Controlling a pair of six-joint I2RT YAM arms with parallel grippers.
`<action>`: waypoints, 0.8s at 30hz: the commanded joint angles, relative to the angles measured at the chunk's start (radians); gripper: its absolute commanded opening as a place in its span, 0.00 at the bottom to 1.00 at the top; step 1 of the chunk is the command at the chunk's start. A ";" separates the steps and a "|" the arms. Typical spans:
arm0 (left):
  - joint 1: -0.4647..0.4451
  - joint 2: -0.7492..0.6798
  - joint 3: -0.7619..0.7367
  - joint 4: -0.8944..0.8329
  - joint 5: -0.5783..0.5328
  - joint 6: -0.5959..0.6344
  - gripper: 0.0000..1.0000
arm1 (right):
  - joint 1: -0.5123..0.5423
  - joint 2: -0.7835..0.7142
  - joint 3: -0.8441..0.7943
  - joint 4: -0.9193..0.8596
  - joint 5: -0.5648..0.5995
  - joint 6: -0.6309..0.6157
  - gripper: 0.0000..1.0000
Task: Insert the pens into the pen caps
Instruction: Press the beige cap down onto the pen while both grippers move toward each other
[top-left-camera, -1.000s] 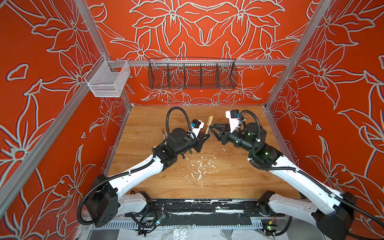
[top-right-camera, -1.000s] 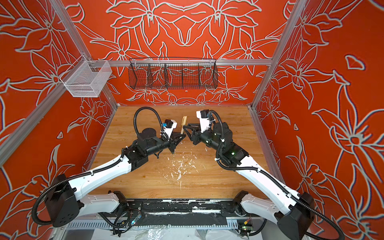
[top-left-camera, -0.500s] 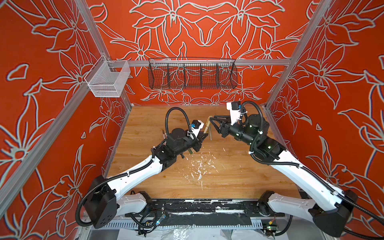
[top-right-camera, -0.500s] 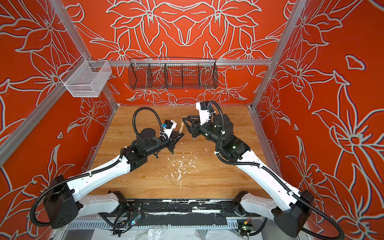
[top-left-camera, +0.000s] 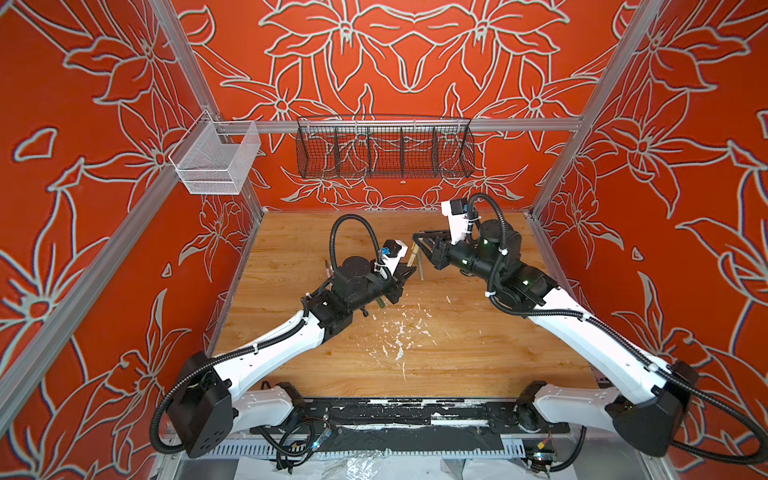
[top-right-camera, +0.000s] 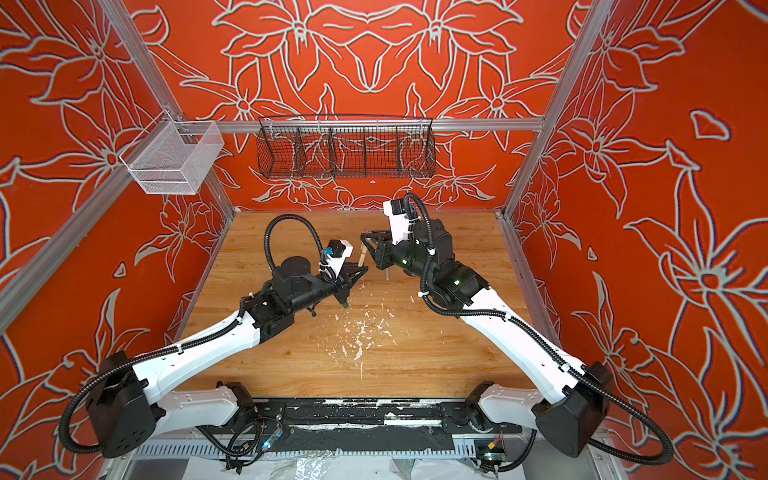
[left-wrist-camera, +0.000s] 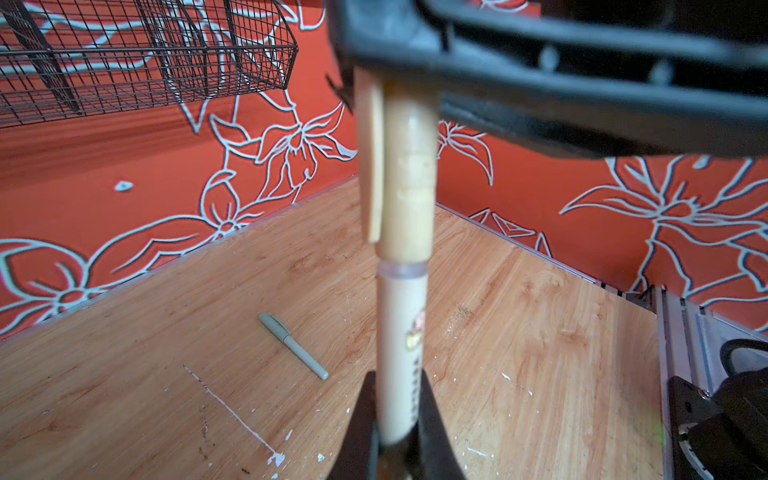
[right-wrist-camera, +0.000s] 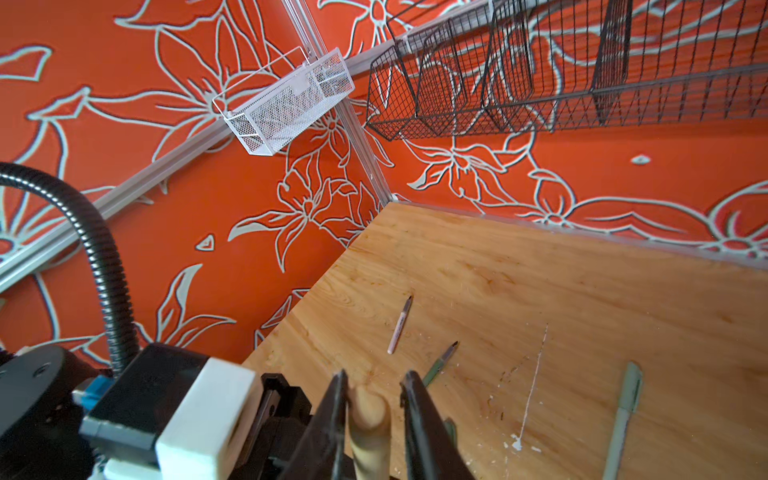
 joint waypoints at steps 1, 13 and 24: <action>-0.003 -0.026 -0.001 0.017 0.017 0.002 0.00 | -0.006 -0.005 0.021 0.013 -0.038 0.019 0.17; -0.003 -0.065 -0.005 0.039 0.066 -0.047 0.00 | -0.005 -0.017 -0.058 0.110 -0.157 0.065 0.00; 0.022 -0.119 -0.004 0.055 0.076 -0.085 0.00 | 0.004 0.015 -0.113 0.128 -0.212 0.082 0.00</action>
